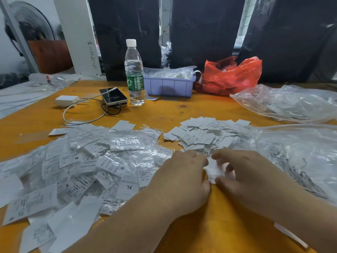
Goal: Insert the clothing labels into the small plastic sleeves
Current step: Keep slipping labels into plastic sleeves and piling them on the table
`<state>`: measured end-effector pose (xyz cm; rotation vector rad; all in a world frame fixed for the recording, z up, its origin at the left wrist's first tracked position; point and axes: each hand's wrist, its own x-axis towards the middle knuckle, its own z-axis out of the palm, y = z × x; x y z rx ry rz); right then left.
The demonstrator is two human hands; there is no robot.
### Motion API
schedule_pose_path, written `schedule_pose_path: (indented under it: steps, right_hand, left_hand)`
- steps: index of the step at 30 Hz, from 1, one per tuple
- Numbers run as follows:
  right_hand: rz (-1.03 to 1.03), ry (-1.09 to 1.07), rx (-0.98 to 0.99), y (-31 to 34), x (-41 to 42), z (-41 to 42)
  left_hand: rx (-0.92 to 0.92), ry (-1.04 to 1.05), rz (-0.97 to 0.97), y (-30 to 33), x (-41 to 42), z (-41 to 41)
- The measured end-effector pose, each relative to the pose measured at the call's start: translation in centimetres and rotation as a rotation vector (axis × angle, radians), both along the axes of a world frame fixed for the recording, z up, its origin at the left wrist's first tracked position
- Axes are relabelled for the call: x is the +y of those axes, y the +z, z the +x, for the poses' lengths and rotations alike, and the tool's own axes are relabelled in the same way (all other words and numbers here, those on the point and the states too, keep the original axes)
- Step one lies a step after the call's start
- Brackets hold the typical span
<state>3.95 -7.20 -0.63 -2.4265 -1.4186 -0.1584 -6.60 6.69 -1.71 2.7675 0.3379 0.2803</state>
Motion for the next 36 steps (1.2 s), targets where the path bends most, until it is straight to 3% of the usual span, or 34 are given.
schedule_pose_path:
  steps: [6, 15, 31, 33, 36]
  right_hand:
    - [-0.005, -0.02, -0.02, -0.3, 0.1, -0.5]
    - [0.076, -0.019, 0.147, 0.4, 0.1, -0.5]
    - [0.655, 0.101, 0.423, 1.3, 0.1, -0.6]
    - [0.668, 0.129, 0.45, 1.5, 0.1, -0.5]
    - [0.65, 0.183, 0.487, 1.4, 0.3, -0.5]
  left_hand:
    - [0.008, -0.001, 0.015, 0.1, -0.1, 0.0]
    - [0.001, -0.002, 0.003, 0.3, -0.1, -0.1]
    - [-0.027, -0.031, 0.057, 0.4, -0.3, -0.4]
    - [-0.029, -0.036, 0.018, 0.5, -0.1, -0.5]
    - [-0.077, -0.032, -0.195, 1.2, 0.2, -0.6]
